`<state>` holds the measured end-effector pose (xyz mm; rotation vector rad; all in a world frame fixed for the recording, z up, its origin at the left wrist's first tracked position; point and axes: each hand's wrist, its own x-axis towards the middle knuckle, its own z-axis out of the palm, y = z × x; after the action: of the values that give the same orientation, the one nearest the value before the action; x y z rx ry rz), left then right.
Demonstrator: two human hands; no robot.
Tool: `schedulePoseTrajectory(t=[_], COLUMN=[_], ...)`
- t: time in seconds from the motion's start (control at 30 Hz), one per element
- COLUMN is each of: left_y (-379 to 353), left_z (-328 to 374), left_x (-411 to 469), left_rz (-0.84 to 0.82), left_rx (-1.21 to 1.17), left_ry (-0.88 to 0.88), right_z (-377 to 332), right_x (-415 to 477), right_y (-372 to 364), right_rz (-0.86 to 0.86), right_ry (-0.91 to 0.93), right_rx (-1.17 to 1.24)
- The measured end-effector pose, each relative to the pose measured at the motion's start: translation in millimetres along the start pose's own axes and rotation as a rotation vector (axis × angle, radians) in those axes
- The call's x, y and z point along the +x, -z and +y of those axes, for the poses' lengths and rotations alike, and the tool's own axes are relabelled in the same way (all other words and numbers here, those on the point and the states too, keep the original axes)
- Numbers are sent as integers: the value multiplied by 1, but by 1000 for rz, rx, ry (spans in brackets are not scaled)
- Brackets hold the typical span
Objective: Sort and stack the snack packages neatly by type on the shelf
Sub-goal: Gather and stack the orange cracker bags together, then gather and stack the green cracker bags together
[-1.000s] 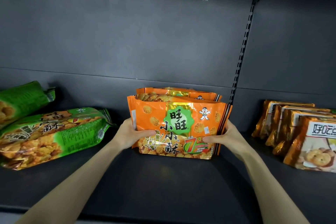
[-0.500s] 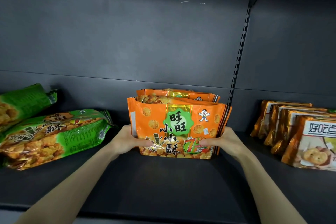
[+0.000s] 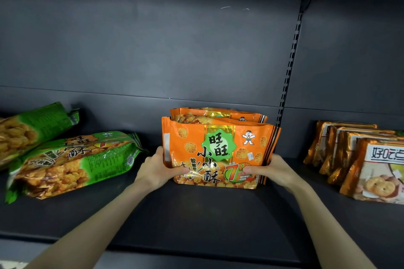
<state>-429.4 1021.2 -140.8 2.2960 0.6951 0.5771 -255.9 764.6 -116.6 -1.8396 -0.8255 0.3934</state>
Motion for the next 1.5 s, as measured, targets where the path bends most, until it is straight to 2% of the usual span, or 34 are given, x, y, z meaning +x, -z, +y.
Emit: schedulePoseTrajectory(t=[0.17,0.4,0.57,0.73,0.97,1.2,1.5], left_y=[-1,8,15,41,107,167,243], left_z=[10,12,13,20,1,-68,-149], left_x=[-11,-36,-67,-90,-109,-136,-140], left_rz=[59,183,98,48,185,254,466], left_rx=[138,318,518,575,500,396,244], left_ry=[5,-71,-174,-217,-224,-189,-209], right_z=[-9,-11,-12,-43,-97,-129,-159], right_x=[-15,-48,-71,-80,-72,-58,-33], right_y=[-1,-1,-8,-28,-87,-175,-282], right_rz=[46,90,97,11,1,-40,-38], right_ry=[-36,-70,-71,56,234,272,239], right_rx=[-167,-548,-705,-693,-794,-723,-608])
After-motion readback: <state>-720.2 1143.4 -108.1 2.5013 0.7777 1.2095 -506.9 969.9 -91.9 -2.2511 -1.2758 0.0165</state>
